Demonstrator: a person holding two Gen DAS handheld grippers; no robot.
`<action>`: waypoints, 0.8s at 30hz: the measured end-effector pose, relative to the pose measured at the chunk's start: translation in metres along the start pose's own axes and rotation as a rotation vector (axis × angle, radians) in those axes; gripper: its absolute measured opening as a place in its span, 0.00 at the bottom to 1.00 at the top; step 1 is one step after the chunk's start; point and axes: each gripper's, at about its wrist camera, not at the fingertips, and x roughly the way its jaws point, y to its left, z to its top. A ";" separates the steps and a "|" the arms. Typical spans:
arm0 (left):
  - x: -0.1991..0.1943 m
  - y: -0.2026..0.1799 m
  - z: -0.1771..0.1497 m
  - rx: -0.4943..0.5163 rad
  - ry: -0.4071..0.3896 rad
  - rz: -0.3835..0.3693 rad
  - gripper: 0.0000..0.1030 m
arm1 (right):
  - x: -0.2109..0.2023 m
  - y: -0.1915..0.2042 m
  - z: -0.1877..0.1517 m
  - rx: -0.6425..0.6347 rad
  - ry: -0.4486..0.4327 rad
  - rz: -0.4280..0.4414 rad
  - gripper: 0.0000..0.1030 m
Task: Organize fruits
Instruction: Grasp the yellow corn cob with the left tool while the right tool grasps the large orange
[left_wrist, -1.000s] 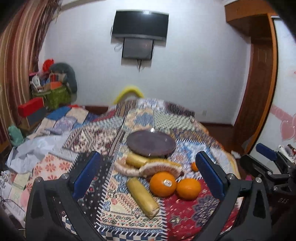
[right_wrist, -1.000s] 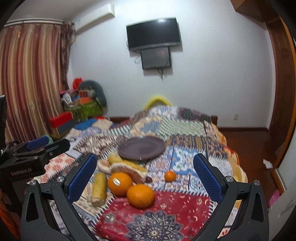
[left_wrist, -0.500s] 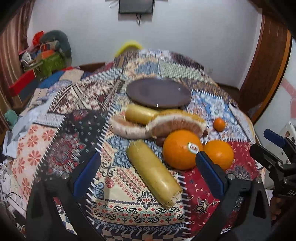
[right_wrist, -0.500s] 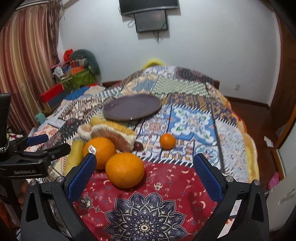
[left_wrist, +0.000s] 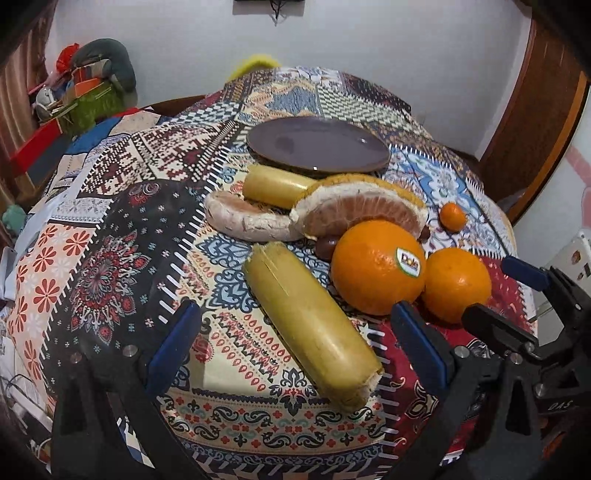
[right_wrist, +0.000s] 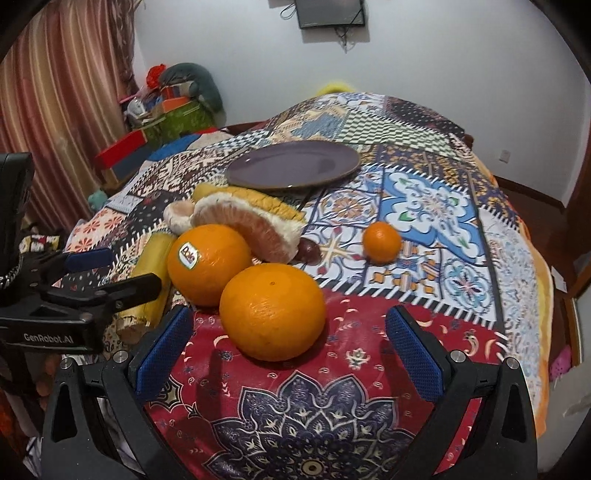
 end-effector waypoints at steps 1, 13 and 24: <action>0.001 0.000 0.000 0.000 0.002 -0.003 0.94 | 0.002 0.001 0.000 -0.005 0.005 0.001 0.96; 0.011 0.009 0.000 -0.055 0.016 -0.101 0.74 | 0.023 0.005 -0.003 -0.009 0.073 0.065 0.62; 0.000 0.012 -0.003 -0.007 0.024 -0.077 0.42 | 0.014 0.002 -0.005 -0.004 0.057 0.058 0.60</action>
